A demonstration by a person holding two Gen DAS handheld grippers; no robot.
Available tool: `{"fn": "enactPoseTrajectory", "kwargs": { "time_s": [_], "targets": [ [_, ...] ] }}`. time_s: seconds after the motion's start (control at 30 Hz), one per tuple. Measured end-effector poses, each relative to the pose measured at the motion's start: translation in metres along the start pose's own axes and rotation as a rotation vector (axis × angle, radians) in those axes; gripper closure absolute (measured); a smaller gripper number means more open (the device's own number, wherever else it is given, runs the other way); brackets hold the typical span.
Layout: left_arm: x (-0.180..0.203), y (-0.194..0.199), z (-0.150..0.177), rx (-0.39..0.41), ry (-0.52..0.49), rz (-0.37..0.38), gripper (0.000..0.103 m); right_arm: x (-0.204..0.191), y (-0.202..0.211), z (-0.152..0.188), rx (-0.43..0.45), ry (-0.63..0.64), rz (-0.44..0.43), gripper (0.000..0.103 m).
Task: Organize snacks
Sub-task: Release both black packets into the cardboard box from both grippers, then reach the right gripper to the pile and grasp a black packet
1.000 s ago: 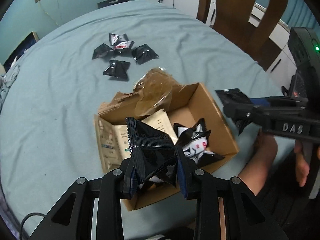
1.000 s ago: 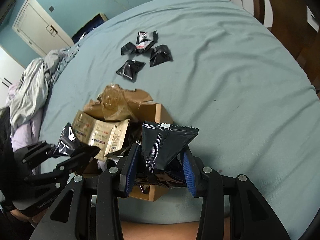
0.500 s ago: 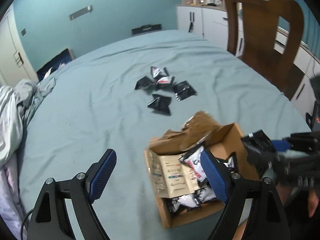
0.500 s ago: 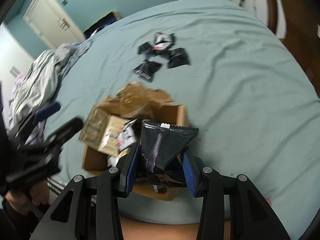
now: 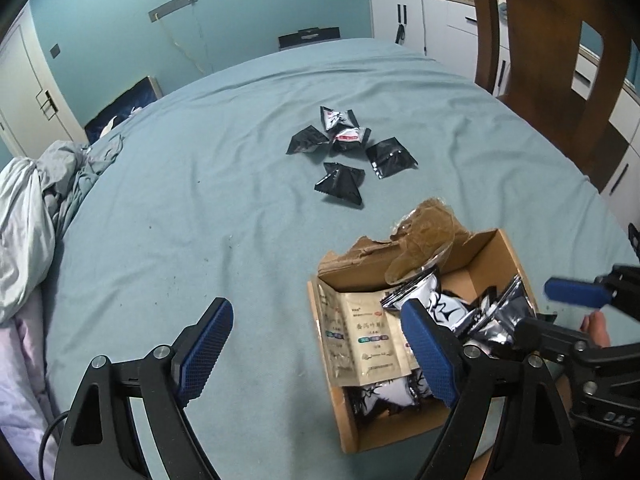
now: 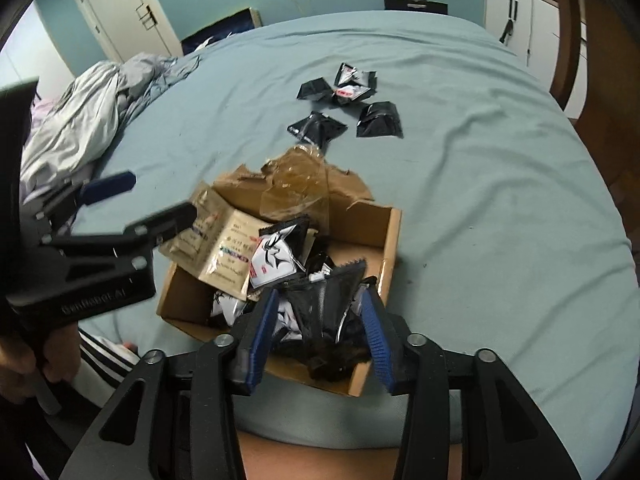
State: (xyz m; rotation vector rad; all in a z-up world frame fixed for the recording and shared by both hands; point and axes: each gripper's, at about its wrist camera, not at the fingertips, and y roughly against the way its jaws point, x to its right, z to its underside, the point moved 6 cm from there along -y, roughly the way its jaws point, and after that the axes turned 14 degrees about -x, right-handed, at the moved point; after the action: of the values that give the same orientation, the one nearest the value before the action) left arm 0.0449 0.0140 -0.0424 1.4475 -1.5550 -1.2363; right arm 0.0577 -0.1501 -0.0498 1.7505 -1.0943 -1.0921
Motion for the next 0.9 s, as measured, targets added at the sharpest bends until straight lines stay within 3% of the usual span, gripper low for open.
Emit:
{"fn": "enactPoseTrajectory", "kwargs": {
  "time_s": [0.07, 0.17, 0.53, 0.7, 0.83, 0.9],
  "targets": [
    [0.001, 0.0, 0.0, -0.004, -0.004, 0.0, 0.016, 0.0, 0.003, 0.0, 0.019, -0.006, -0.005, 0.044],
    [0.001, 0.001, 0.001, -0.001, -0.004, 0.003, 0.016, 0.002, 0.007, 0.002, 0.034, -0.012, 0.0, 0.04],
    [0.006, 0.001, 0.005, -0.025, -0.025, -0.003, 0.016, 0.023, 0.019, -0.002, 0.061, -0.101, 0.102, 0.04],
    [0.01, 0.003, 0.006, -0.024, -0.043, -0.015, 0.016, 0.036, 0.016, 0.0, 0.006, -0.177, 0.131, 0.04],
    [0.01, 0.002, 0.006, -0.033, -0.044, -0.012, 0.016, 0.046, 0.019, -0.004, -0.002, -0.219, 0.206, 0.04],
    [0.01, 0.001, 0.006, -0.038, -0.044, -0.01, 0.016, 0.045, 0.021, -0.005, -0.002, -0.229, 0.184, 0.04]
  ]
}}
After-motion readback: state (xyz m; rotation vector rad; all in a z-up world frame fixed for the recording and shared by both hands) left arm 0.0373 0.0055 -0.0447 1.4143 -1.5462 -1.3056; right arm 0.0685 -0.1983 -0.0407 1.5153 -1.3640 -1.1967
